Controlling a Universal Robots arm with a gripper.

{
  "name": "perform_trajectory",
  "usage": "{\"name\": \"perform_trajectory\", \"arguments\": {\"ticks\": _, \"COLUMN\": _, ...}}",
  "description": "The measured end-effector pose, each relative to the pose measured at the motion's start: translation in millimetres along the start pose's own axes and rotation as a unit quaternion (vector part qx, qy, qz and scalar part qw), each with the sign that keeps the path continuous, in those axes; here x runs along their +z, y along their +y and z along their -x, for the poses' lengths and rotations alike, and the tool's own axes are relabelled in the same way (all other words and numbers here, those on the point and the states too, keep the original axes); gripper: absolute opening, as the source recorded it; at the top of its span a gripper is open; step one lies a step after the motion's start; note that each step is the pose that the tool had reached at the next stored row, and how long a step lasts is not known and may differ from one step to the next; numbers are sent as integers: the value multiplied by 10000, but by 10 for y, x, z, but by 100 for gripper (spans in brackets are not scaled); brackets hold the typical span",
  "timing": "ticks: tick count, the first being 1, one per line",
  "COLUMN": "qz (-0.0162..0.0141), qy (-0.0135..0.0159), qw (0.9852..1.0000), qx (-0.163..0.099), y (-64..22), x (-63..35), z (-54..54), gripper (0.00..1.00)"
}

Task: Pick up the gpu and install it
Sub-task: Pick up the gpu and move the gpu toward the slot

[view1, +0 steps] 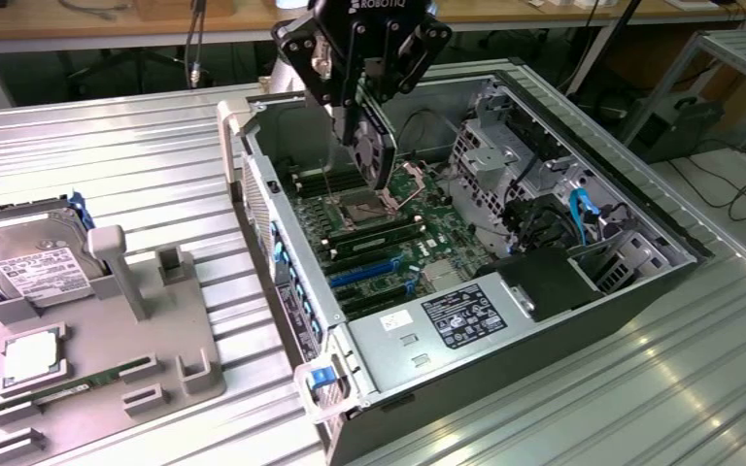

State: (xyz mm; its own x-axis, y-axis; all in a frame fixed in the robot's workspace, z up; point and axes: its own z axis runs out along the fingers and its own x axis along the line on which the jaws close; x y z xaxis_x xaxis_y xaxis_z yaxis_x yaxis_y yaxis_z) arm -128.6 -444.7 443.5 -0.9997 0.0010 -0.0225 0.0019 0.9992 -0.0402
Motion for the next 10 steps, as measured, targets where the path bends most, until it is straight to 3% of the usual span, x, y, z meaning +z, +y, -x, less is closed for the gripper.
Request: {"name": "perform_trajectory", "arguments": {"ticks": 10, "qz": 0, "qy": 0, "qw": 10000, "qx": 0, "y": 1, "x": 7, "z": 150, "gripper": 28}}
